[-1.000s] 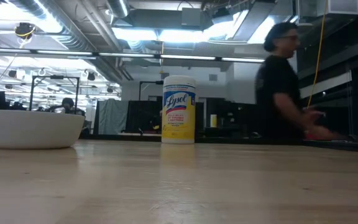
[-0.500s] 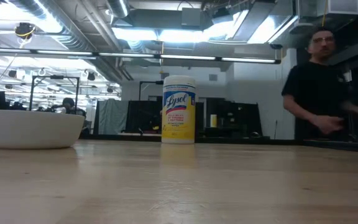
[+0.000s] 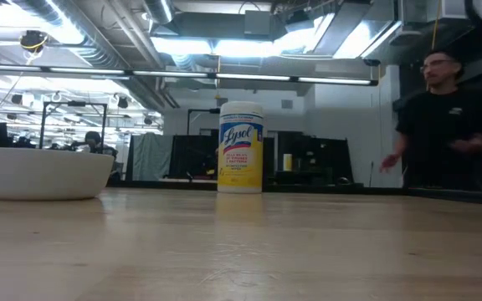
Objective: Nest bowls inside each other
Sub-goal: Stack the light blue bowl on top of the blue bowl
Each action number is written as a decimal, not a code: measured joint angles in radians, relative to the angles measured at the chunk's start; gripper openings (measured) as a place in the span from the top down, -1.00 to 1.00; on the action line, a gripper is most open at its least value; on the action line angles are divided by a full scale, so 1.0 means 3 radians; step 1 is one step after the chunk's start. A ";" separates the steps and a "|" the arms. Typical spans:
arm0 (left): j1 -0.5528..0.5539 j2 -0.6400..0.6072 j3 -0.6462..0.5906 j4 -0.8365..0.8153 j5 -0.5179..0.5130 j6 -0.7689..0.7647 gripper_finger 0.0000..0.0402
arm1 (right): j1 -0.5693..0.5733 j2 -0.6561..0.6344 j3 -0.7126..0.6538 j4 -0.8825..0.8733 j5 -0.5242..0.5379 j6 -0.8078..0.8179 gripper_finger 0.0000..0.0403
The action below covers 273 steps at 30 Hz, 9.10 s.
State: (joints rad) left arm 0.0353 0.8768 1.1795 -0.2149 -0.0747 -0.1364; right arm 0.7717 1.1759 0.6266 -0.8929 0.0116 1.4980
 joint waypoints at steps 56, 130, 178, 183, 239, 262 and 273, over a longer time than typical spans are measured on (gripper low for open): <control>0.0001 -0.0396 -0.0001 -0.1387 -0.0314 -0.0314 0.83 | -0.1812 -0.0004 0.0957 0.2035 0.0411 -0.2385 0.98; 0.1290 -0.0019 -0.0393 -0.1104 0.1397 -0.0661 0.66 | -0.2169 0.0902 0.2882 0.1086 0.0121 -0.3461 1.00; -0.0407 0.1741 0.1445 -0.2710 0.1960 0.1949 0.33 | -0.1970 0.2020 0.3806 0.0933 -0.2032 -0.4357 1.00; -0.0491 0.1742 0.1445 -0.2674 0.1893 0.1946 0.37 | -0.1968 0.2019 0.3806 0.0988 -0.2009 -0.4332 1.00; 0.0013 0.1648 0.1032 -0.3094 0.1109 0.1532 0.99 | -0.2181 0.1946 0.3807 0.1777 -0.2113 -0.4054 0.17; -0.0257 0.0120 -0.1467 -0.2541 0.0487 -0.0103 0.99 | -0.2125 0.1212 0.3806 0.1399 -0.1836 -0.3891 0.38; -0.0460 0.0272 -0.1699 -0.2431 0.0161 -0.0464 0.99 | -0.2134 0.1148 0.3805 0.1267 -0.1808 -0.3894 0.31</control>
State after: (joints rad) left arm -0.1028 0.9583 0.6697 -0.9443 -0.0265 -0.2755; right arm 0.1314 1.5204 1.7679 -0.5127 -0.5308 0.3298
